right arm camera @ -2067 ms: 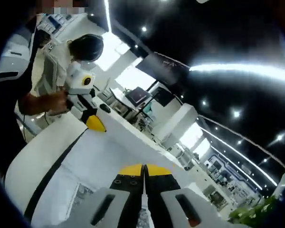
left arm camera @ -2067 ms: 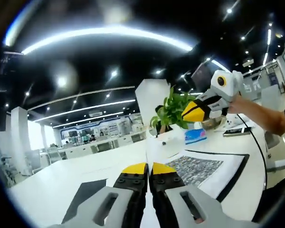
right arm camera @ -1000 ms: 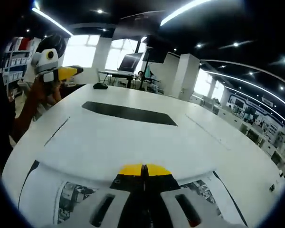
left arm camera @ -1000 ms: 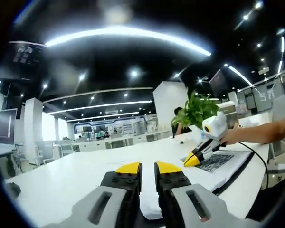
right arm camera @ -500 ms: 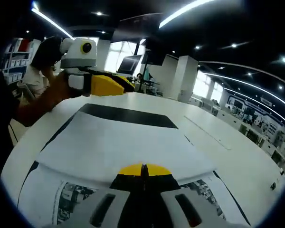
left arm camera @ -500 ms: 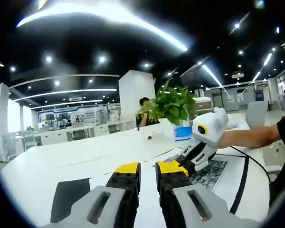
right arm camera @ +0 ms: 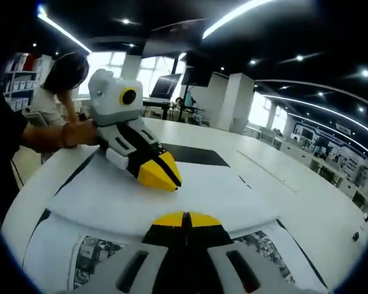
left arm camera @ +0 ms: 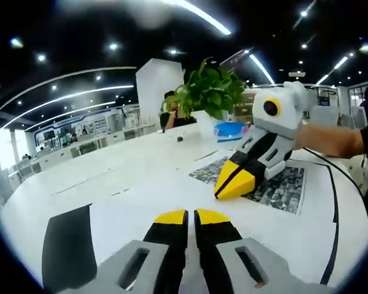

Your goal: Flip through the bound document one page at a time

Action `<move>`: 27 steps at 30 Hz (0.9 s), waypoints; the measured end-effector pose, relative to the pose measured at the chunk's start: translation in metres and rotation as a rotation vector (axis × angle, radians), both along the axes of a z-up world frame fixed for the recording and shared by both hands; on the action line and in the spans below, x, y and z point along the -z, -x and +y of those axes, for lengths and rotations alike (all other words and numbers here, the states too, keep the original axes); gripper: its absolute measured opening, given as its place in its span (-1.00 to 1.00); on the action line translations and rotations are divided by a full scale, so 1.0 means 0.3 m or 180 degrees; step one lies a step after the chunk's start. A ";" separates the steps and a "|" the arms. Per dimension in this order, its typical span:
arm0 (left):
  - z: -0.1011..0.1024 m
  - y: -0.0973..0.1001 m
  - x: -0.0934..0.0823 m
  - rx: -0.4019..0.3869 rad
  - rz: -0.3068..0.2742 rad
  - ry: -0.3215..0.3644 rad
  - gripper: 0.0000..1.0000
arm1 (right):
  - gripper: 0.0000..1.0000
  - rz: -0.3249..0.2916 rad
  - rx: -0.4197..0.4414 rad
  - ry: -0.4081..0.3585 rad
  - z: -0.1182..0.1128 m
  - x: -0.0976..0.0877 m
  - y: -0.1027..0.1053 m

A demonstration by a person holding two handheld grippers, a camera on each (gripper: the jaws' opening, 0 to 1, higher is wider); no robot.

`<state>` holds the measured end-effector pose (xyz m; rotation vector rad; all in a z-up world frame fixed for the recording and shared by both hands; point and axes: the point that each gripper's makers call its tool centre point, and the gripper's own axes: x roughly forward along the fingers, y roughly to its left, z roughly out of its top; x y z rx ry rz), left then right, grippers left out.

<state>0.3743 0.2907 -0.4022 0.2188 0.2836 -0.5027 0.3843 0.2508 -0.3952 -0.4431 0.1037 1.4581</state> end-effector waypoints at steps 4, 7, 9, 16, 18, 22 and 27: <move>0.030 -0.010 0.021 -0.0021 0.0012 -0.0116 -0.94 | -0.94 0.0003 -0.0031 -0.0015 0.000 0.000 0.002; 0.033 -0.010 0.023 -0.0023 0.0012 -0.0111 -0.94 | -0.94 0.0041 -0.0050 0.0007 -0.004 -0.004 -0.003; 0.038 -0.010 0.024 -0.0040 0.0028 -0.0085 -0.94 | -0.93 0.0023 -0.0016 0.0010 -0.013 -0.007 -0.017; 0.042 -0.003 0.026 -0.0076 0.0059 -0.0040 -0.94 | -0.94 0.0299 0.0250 -0.0266 -0.039 -0.095 -0.126; 0.045 -0.002 0.026 -0.0086 0.0068 -0.0021 -0.94 | -0.94 0.0353 0.0326 -0.0343 -0.037 -0.130 -0.165; 0.046 -0.004 0.027 -0.0087 0.0077 0.0007 -0.94 | -0.93 0.0387 0.0475 -0.0409 -0.025 -0.172 -0.246; 0.049 -0.006 0.026 -0.0092 0.0083 0.0022 -0.94 | -0.93 0.0393 0.0644 -0.0378 0.011 -0.170 -0.342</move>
